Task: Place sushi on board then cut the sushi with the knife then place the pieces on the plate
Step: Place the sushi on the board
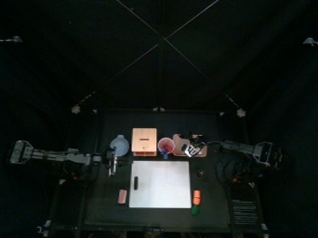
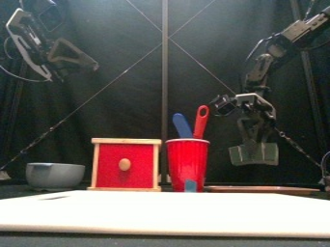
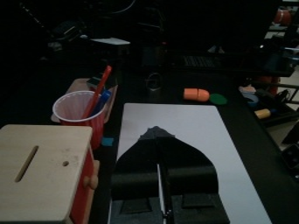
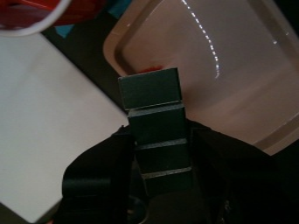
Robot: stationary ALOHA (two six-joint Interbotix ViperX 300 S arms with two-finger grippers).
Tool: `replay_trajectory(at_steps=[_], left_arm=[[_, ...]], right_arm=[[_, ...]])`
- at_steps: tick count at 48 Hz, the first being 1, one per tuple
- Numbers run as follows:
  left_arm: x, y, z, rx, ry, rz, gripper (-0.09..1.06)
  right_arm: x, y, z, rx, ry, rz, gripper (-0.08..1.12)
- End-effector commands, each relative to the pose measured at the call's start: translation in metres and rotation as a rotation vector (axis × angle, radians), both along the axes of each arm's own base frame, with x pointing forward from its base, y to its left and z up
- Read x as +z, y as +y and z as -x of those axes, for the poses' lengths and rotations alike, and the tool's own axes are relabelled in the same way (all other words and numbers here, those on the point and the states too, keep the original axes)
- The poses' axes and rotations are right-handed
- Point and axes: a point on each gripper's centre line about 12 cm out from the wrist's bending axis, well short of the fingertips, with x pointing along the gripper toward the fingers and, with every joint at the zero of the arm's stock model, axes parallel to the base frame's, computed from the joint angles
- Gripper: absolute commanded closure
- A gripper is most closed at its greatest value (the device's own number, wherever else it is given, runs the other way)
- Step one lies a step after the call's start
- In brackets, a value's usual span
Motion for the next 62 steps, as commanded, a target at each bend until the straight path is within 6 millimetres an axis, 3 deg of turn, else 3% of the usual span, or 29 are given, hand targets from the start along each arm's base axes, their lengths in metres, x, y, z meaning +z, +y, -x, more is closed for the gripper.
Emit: replay_trajectory(at_steps=[1,28,44,62], left_arm=[[0.005,0.0,-0.002,0.002,-0.015,-0.001,0.98],[-0.004,0.0,0.002,0.001,0.011,-0.001,0.98],[-0.005,0.0,0.003,0.002,0.017,0.0,0.98],[-0.005,0.0,0.004,0.002,0.018,0.002,0.98]], right_arm=[[0.02,0.016,-0.005,-0.043,-0.073,-0.008,0.45],[0.035,0.106,-0.03,-0.335,-0.17,-0.067,0.45],[0.028,0.156,-0.063,-0.476,-0.18,-0.05,0.45],[0.023,0.184,-0.109,-0.595,-0.1,-0.06,0.45]])
